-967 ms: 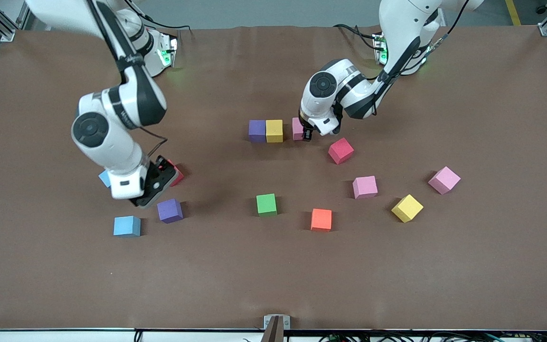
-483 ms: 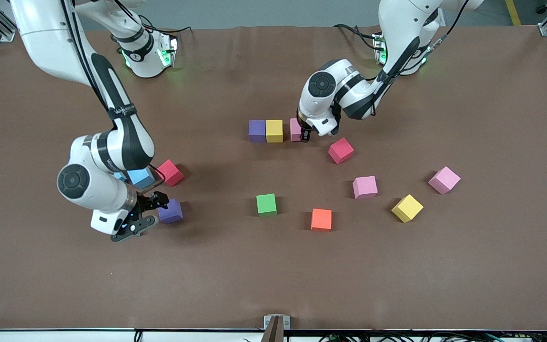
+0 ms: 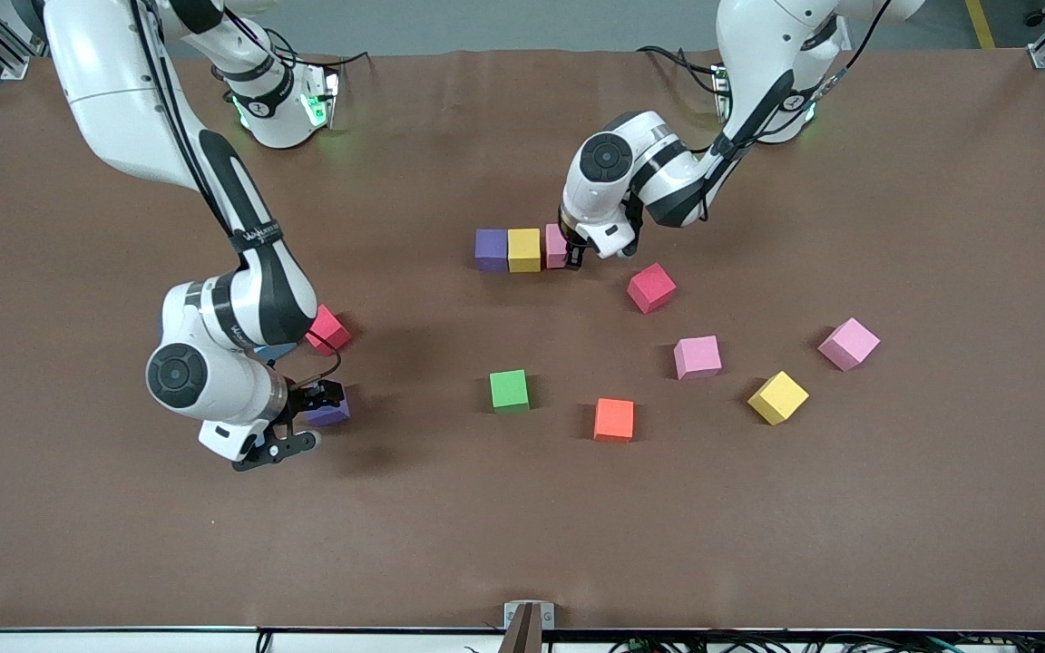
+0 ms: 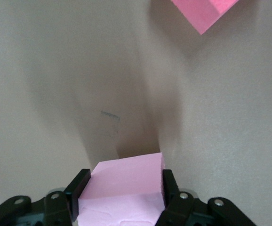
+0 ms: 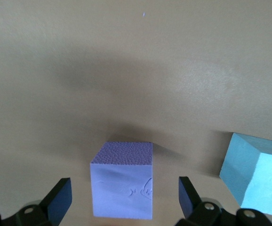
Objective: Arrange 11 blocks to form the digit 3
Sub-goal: 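Place the pink cube beside yellow while the right gripper lifts purple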
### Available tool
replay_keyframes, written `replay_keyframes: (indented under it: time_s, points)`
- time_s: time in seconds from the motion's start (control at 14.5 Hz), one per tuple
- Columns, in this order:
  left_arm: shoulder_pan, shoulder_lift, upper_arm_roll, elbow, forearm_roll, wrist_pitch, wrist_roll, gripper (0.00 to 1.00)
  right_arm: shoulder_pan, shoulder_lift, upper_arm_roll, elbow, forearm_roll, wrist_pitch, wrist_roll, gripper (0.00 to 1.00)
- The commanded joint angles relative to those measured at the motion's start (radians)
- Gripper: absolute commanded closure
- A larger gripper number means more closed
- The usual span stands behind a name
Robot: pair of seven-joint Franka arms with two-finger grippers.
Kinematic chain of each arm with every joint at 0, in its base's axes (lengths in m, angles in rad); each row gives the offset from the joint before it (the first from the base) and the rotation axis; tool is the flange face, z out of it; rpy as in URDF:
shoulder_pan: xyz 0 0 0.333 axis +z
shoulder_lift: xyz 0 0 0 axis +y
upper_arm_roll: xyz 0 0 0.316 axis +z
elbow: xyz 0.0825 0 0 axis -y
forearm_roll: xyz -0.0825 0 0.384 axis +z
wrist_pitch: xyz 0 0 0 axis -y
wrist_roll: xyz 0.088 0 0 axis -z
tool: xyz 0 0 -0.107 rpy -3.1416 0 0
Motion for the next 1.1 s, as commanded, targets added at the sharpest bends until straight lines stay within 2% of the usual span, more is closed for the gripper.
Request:
replay_keyframes:
  time_s: [0.0,0.28,1.04]
  points:
    - [-0.016,0.015,-0.001,0.025,0.014,0.002,-0.002,0.33,0.013,0.009,0.005,0.007,-0.046,-0.006,-0.005,0.00]
    - [-0.018,0.034,0.000,0.038,0.016,0.002,-0.003,0.33,0.019,0.009,0.006,-0.039,-0.057,0.065,-0.068,0.00]
    - [-0.015,0.044,0.005,0.041,0.014,0.002,-0.003,0.33,0.018,0.023,0.006,-0.084,-0.046,0.107,-0.068,0.00]
